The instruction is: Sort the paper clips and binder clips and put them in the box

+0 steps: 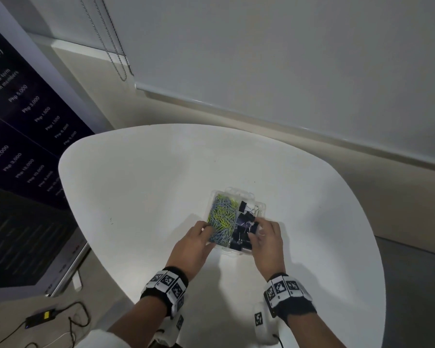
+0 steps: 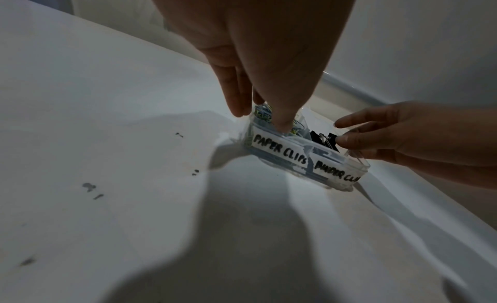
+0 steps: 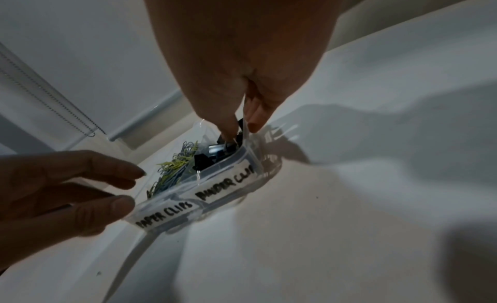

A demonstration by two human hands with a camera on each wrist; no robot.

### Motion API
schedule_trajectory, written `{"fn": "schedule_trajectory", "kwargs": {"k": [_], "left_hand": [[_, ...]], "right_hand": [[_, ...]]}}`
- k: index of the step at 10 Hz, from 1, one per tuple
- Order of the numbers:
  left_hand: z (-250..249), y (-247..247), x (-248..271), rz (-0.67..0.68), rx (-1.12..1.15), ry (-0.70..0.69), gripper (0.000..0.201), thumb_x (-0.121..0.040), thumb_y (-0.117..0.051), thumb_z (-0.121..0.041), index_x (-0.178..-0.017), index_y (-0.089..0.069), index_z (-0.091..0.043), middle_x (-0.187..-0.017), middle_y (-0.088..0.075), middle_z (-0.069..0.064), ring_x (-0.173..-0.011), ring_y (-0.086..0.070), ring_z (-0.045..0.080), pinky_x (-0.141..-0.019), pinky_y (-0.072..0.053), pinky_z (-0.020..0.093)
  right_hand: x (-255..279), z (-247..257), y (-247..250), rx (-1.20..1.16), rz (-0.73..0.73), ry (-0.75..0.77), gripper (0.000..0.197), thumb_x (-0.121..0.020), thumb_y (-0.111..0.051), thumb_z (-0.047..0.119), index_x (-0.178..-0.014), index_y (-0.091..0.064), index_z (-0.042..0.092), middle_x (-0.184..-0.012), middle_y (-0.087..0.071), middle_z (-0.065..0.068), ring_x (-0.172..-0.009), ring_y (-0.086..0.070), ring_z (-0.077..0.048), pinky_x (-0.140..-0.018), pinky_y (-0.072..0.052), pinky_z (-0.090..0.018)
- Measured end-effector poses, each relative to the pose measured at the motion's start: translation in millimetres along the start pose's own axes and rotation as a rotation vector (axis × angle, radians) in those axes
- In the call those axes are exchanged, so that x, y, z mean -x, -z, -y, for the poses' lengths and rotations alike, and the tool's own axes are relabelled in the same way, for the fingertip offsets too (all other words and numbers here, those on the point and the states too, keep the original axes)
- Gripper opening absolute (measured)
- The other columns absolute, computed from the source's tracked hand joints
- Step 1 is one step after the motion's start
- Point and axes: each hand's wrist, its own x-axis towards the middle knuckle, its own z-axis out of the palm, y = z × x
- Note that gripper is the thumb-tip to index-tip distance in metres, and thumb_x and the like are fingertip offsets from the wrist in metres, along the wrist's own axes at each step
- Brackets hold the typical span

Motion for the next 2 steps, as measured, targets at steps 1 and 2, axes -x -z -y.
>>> {"fn": "schedule_trajectory", "kwargs": {"k": [1, 2], "left_hand": [[12.6, 7.5, 13.7, -0.032, 0.035, 0.017, 0.037, -0.093, -0.053, -0.032, -0.13, -0.049, -0.027, -0.126, -0.045, -0.008, -0.103, -0.053, 0.01, -0.074, -0.051, 0.025], [34.5, 11.6, 41.1, -0.069, 0.025, 0.074, 0.034, -0.089, -0.058, -0.026, -0.123, -0.056, -0.024, -0.121, -0.05, -0.007, -0.101, -0.056, 0.012, -0.073, -0.053, 0.025]], "right_hand": [[4.1, 4.3, 7.2, -0.067, -0.021, 0.028, 0.048, -0.087, -0.068, 0.0, -0.125, -0.057, 0.028, -0.12, -0.047, 0.005, -0.104, -0.057, -0.005, -0.096, -0.054, -0.037], [12.2, 8.4, 16.1, -0.003, -0.062, 0.093, 0.043, -0.087, -0.07, 0.007, -0.121, -0.059, 0.032, -0.117, -0.049, 0.01, -0.109, -0.053, -0.005, -0.096, -0.052, -0.042]]}}
